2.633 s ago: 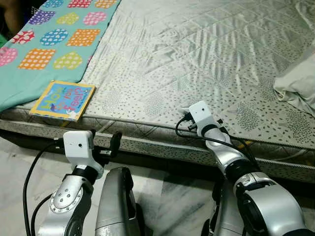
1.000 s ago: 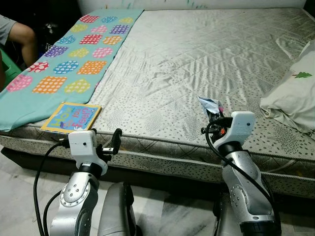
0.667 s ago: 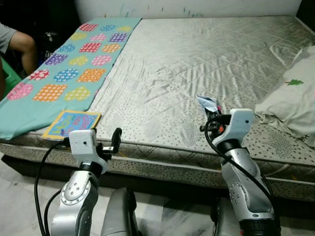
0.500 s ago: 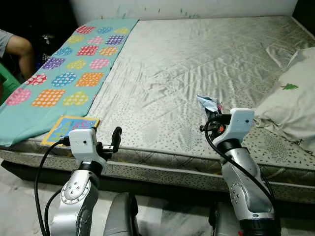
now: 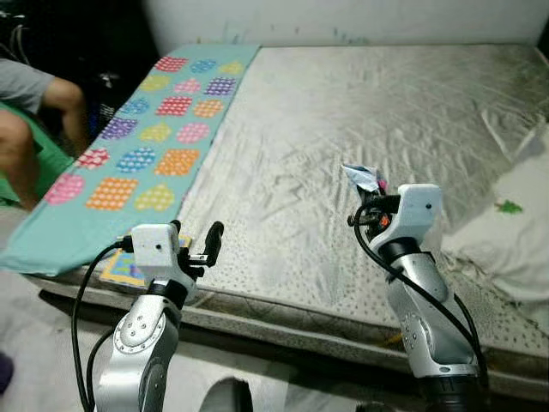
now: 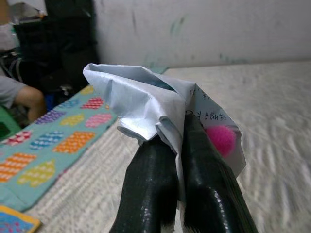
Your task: Clean up the room
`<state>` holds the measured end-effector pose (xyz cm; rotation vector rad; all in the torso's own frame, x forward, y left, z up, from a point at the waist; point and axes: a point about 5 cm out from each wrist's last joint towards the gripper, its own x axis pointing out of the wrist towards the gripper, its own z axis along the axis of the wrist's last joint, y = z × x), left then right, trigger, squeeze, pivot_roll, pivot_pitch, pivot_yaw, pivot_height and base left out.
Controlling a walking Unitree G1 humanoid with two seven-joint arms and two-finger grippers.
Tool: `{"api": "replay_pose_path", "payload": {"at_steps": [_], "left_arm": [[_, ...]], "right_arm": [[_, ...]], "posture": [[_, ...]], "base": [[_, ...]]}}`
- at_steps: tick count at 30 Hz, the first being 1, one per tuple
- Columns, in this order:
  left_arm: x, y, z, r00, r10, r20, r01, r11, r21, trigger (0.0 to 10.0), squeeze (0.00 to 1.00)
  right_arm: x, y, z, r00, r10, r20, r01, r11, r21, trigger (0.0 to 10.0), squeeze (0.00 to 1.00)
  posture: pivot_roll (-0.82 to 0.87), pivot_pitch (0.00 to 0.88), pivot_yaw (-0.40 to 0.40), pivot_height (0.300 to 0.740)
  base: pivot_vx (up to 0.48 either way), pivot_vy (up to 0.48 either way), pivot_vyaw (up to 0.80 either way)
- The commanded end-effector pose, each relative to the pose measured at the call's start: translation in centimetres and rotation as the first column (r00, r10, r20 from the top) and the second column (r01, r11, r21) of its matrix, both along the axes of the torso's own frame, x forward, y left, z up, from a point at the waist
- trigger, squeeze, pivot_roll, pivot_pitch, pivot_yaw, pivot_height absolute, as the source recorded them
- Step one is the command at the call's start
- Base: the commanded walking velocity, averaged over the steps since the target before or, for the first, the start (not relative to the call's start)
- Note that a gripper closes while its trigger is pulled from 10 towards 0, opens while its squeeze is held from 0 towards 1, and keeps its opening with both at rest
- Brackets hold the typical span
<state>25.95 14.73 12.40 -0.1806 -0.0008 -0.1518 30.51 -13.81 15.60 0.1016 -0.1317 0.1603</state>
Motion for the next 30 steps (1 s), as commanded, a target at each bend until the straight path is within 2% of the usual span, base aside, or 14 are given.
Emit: {"api": "replay_pose_path", "payload": {"at_steps": [1,17,25,26,30], "left_arm": [[-0.1,0.4,-0.2,1.0,0.011,-0.01,-0.011,1.0,0.01,10.0,0.0],[-0.2,-0.5,-0.6,1.0,-0.014,-0.023,0.014,1.0,-0.017,10.0,0.0],[0.1,-0.8,-0.7,1.0,-0.021,-0.024,0.02,0.999,-0.025,10.0,0.0],[0.2,-0.9,-0.7,0.999,-0.019,-0.036,0.017,0.998,-0.065,10.0,0.0],[0.3,-1.0,-0.8,0.999,-0.014,-0.039,0.01,0.996,-0.089,10.0,0.0]], "right_arm": [[0.0,0.6,-0.2,1.0,0.019,-0.011,-0.019,1.0,0.0,10.0,0.0],[-0.2,0.2,-0.8,0.999,0.004,-0.035,-0.005,1.0,-0.026,10.0,0.0],[-0.1,0.0,-1.3,0.997,-0.006,-0.074,0.004,1.0,-0.02,10.0,0.0],[-0.1,-0.1,-1.4,0.997,-0.013,-0.079,0.012,1.0,-0.016,10.0,0.0],[-0.1,-0.3,-1.6,0.996,-0.03,-0.084,0.029,1.0,-0.012,10.0,0.0]], "posture": [[-0.11,0.017,0.109,0.74],[-0.12,0.015,0.101,0.74],[-0.14,0.002,0.094,0.74],[-0.14,0.002,0.094,0.74],[-0.14,0.0,0.095,0.74]], "base": [[0.0,0.0,0.0],[0.0,0.0,0.0],[0.0,0.0,-0.3],[0.0,0.0,-0.8],[0.0,0.0,-0.8]]}}
